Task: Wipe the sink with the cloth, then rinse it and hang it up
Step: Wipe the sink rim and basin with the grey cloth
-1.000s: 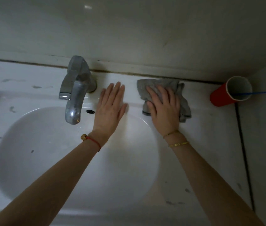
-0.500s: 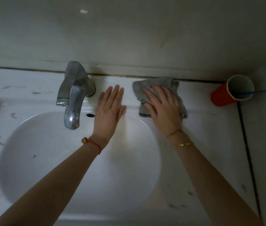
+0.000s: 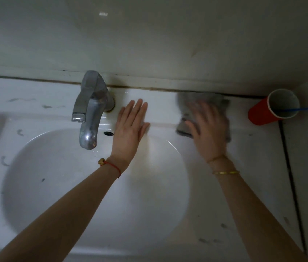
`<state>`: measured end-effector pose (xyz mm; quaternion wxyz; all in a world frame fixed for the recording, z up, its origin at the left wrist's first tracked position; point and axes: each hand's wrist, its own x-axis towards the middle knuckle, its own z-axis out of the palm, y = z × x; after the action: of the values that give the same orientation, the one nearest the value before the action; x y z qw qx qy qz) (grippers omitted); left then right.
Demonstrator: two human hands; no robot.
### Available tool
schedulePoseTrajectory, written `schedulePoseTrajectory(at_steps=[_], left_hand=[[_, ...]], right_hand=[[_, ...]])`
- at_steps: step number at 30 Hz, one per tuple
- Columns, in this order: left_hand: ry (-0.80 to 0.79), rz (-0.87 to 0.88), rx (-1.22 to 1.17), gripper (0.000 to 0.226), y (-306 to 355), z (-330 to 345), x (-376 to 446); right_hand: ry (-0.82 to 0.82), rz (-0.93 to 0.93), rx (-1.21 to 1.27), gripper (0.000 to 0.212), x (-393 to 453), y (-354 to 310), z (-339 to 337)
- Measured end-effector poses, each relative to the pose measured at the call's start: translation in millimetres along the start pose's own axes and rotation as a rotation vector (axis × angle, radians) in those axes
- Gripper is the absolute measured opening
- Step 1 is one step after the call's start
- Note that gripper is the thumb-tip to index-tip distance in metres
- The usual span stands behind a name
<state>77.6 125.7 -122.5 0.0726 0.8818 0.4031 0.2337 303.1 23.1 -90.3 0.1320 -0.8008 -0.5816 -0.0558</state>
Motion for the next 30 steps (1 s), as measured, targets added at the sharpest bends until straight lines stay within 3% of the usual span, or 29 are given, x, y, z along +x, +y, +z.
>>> schedulePoseTrajectory(at_steps=[4, 7, 10, 13, 16, 18, 20, 23, 28, 30], left_hand=[[0.004, 0.006, 0.011, 0.051, 1, 0, 1], [0.019, 0.013, 0.008, 0.051, 0, 1, 0], [0.028, 0.023, -0.002, 0.050, -2, 2, 0], [0.025, 0.015, -0.003, 0.050, -1, 2, 0], [0.021, 0.017, -0.004, 0.050, -1, 1, 0], [0.014, 0.023, 0.004, 0.050, -1, 1, -1], [0.009, 0.019, 0.008, 0.051, -1, 1, -1], [-0.023, 0.020, 0.004, 0.052, 0, 0, -2], [-0.054, 0.000, 0.002, 0.055, 7, -4, -4], [-0.055, 0.087, -0.024, 0.055, 22, -9, -4]], right_hand=[[0.107, 0.300, -0.001, 0.045, 2, -21, 5], [0.003, 0.048, 0.028, 0.046, 8, -64, 14], [-0.046, -0.124, 0.018, 0.048, 6, -35, 7], [0.021, 0.069, -0.012, 0.049, -8, 16, -3], [0.100, 0.264, 0.002, 0.046, -5, 6, 0], [0.083, 0.198, 0.017, 0.044, 4, -28, 7], [0.004, 0.018, 0.040, 0.046, 7, -54, 14], [-0.031, -0.120, 0.040, 0.047, 1, -43, 12], [-0.025, 0.035, -0.002, 0.054, -48, 7, -12], [-0.068, 0.133, 0.080, 0.051, -75, 19, -22]])
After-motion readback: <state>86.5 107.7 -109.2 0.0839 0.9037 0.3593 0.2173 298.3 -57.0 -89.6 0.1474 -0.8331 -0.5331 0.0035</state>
